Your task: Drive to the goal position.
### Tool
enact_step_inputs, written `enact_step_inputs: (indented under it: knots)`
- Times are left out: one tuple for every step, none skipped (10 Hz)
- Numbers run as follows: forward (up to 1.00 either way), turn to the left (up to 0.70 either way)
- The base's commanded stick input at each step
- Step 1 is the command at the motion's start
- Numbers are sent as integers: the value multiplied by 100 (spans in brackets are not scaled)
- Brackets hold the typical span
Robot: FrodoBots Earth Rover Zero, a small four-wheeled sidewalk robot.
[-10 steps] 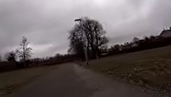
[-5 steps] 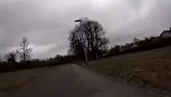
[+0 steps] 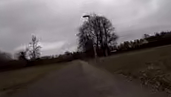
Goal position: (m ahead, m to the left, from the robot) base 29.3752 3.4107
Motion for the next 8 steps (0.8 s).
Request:
enact_step_inputs:
  knots:
    - [70,0]
    - [70,0]
    - [70,0]
    - [70,0]
    - [70,0]
    - [70,0]
    - [70,0]
    - [70,0]
